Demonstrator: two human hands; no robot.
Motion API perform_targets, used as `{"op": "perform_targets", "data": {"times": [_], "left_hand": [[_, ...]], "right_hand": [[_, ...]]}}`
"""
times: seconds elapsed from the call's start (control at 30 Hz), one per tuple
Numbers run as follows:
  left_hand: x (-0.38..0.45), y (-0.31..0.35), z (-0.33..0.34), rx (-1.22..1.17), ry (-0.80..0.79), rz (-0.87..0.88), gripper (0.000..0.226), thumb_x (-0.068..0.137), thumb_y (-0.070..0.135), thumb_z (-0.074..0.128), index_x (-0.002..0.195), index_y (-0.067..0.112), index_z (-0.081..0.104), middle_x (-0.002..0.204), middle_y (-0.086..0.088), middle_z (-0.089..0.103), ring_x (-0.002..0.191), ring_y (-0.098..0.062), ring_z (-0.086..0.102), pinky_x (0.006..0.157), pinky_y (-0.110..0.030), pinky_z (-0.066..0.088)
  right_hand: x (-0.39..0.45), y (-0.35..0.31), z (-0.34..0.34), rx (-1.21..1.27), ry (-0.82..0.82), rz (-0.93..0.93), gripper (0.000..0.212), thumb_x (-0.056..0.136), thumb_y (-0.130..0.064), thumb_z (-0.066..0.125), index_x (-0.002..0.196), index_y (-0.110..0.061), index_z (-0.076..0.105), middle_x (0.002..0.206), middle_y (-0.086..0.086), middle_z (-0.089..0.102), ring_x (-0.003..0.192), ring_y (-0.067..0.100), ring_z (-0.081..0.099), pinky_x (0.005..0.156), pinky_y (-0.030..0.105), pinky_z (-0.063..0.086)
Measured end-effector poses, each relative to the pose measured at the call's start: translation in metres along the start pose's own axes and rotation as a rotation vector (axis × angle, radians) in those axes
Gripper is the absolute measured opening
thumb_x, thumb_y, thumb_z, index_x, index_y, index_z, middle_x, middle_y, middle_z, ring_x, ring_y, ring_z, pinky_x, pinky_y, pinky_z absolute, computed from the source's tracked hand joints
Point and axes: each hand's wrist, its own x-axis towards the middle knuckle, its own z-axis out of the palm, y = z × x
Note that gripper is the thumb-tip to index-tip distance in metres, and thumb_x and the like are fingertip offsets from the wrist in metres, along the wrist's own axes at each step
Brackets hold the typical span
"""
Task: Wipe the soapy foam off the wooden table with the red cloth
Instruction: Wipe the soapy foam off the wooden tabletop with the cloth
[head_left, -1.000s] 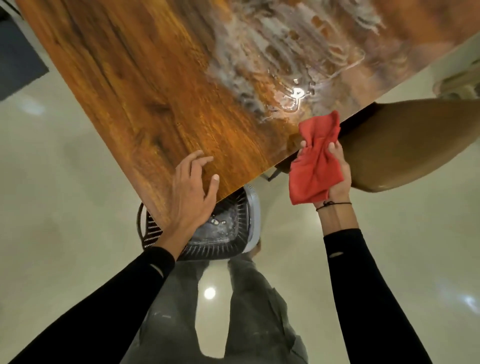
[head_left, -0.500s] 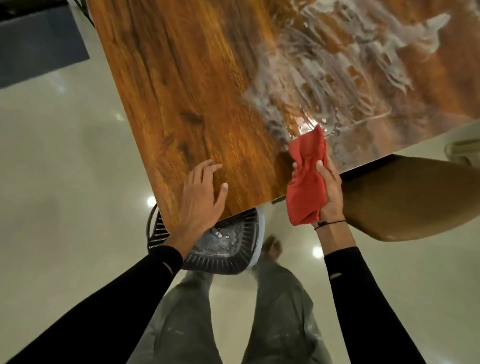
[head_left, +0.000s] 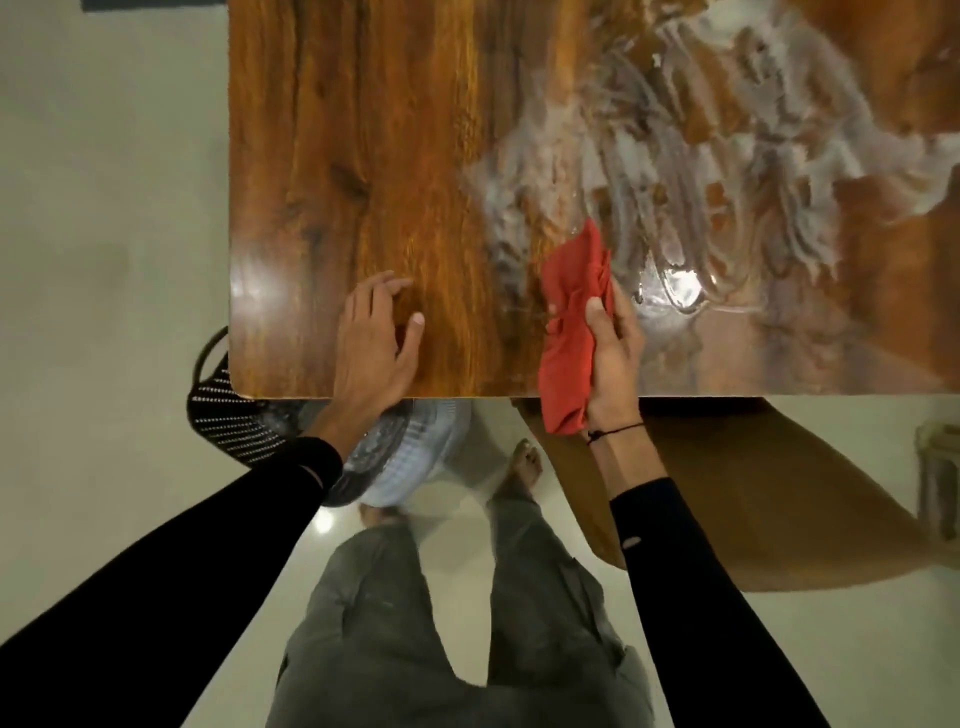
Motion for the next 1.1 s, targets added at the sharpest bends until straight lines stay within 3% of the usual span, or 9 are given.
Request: {"op": "perform_targets", "data": {"times": [0.13, 0.23, 0.33, 0.43, 0.57, 0.77, 0.93, 1.1], "left_hand": [[-0.002, 0.010, 0.018, -0.049, 0.135, -0.023, 0.035, 0.118, 0.024, 0.044, 0.148, 0.011, 0.057, 0.155, -0.013, 0.053, 0.143, -0.026, 0.048, 0.121, -0.053, 0.041], [0.003, 0.003, 0.025, -0.093, 0.242, -0.119, 0.041, 0.118, 0.031, 0.035, 0.149, 0.013, 0.056, 0.154, -0.011, 0.055, 0.141, -0.023, 0.050, 0.119, -0.048, 0.042], [0.010, -0.005, 0.029, -0.076, 0.364, -0.186, 0.043, 0.118, 0.028, 0.034, 0.146, 0.008, 0.058, 0.149, -0.014, 0.059, 0.136, -0.027, 0.055, 0.115, -0.048, 0.045], [0.019, -0.011, 0.032, -0.028, 0.436, -0.207, 0.039, 0.118, 0.022, 0.036, 0.143, 0.004, 0.060, 0.144, -0.017, 0.062, 0.132, -0.032, 0.057, 0.113, -0.049, 0.045], [0.044, -0.008, 0.034, -0.021, 0.440, -0.170, 0.036, 0.118, 0.017, 0.039, 0.145, 0.004, 0.060, 0.150, -0.017, 0.060, 0.140, -0.033, 0.055, 0.118, -0.049, 0.043], [0.082, -0.006, 0.034, -0.129, 0.502, -0.188, 0.038, 0.118, 0.015, 0.037, 0.146, 0.002, 0.060, 0.148, -0.018, 0.061, 0.138, -0.032, 0.056, 0.117, -0.048, 0.043], [0.080, -0.011, 0.042, 0.066, 0.365, -0.178, 0.048, 0.119, 0.034, 0.033, 0.160, 0.014, 0.051, 0.171, -0.011, 0.042, 0.159, -0.028, 0.039, 0.130, -0.050, 0.031], [0.082, -0.011, 0.046, 0.169, 0.261, -0.152, 0.056, 0.119, 0.045, 0.029, 0.167, 0.018, 0.041, 0.179, -0.004, 0.031, 0.164, -0.025, 0.032, 0.132, -0.050, 0.024]], "right_hand": [[0.004, 0.018, -0.002, -0.590, -0.174, -0.374, 0.047, 0.117, -0.004, 0.049, 0.164, 0.000, 0.049, 0.160, 0.019, 0.057, 0.143, 0.031, 0.059, 0.122, 0.056, 0.050], [0.019, 0.037, 0.003, -1.112, -0.501, -0.719, 0.065, 0.109, -0.004, 0.066, 0.170, -0.013, 0.047, 0.170, 0.013, 0.046, 0.141, 0.033, 0.051, 0.121, 0.044, 0.043], [0.036, 0.057, -0.001, -1.615, -0.993, -0.977, 0.092, 0.099, -0.010, 0.074, 0.178, -0.024, 0.028, 0.184, 0.016, 0.022, 0.162, 0.039, 0.037, 0.129, 0.055, 0.037], [0.048, 0.060, -0.004, -1.713, -1.110, -1.126, 0.081, 0.111, -0.025, 0.058, 0.180, -0.023, 0.015, 0.188, 0.014, 0.008, 0.174, 0.036, 0.013, 0.140, 0.057, 0.017], [0.070, 0.051, 0.006, -1.711, -1.113, -1.205, 0.070, 0.118, -0.036, 0.049, 0.180, -0.024, 0.019, 0.188, 0.012, 0.010, 0.174, 0.033, 0.008, 0.141, 0.055, 0.007], [0.129, 0.026, 0.061, -1.738, -0.974, -1.170, 0.065, 0.118, -0.031, 0.041, 0.180, -0.026, 0.019, 0.188, 0.009, 0.014, 0.174, 0.031, 0.010, 0.141, 0.056, 0.011], [0.192, -0.002, 0.100, -1.745, -0.621, -0.963, 0.062, 0.120, -0.028, 0.032, 0.180, -0.022, 0.017, 0.188, 0.009, 0.011, 0.175, 0.031, 0.008, 0.141, 0.056, 0.010], [0.192, -0.010, 0.077, -1.700, -0.193, -0.698, 0.063, 0.119, -0.027, 0.032, 0.180, -0.019, 0.017, 0.188, 0.011, 0.010, 0.175, 0.031, 0.009, 0.141, 0.055, 0.012]]}}
